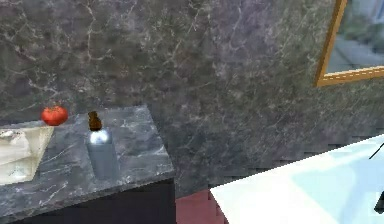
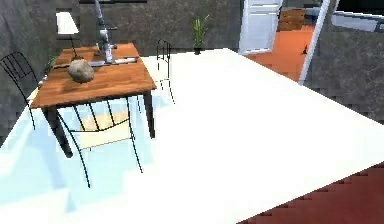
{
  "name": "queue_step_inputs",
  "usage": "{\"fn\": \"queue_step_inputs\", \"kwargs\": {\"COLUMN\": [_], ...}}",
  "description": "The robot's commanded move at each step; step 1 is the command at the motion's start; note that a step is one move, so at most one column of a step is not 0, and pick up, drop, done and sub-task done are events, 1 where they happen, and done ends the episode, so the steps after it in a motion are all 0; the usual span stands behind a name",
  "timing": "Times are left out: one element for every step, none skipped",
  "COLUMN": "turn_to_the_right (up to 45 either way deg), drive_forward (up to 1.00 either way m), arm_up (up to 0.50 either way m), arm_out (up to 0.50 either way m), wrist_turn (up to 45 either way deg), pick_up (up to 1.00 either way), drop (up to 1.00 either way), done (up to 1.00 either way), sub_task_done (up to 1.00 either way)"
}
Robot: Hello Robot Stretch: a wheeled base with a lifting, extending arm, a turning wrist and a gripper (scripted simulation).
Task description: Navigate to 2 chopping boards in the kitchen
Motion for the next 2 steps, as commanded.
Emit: {"fn": "queue_step_inputs", "kwargs": {"turn_to_the_right": [-45.0, 0.0], "drive_forward": [0.00, 0.00], "arm_up": [0.00, 0.00], "arm_out": [0.00, 0.00], "wrist_turn": [0.0, 0.0], "pick_up": [0.00, 0.00], "drop": [0.00, 0.00], "done": [0.00, 1.00], "sub_task_done": [0.00, 0.00]}}
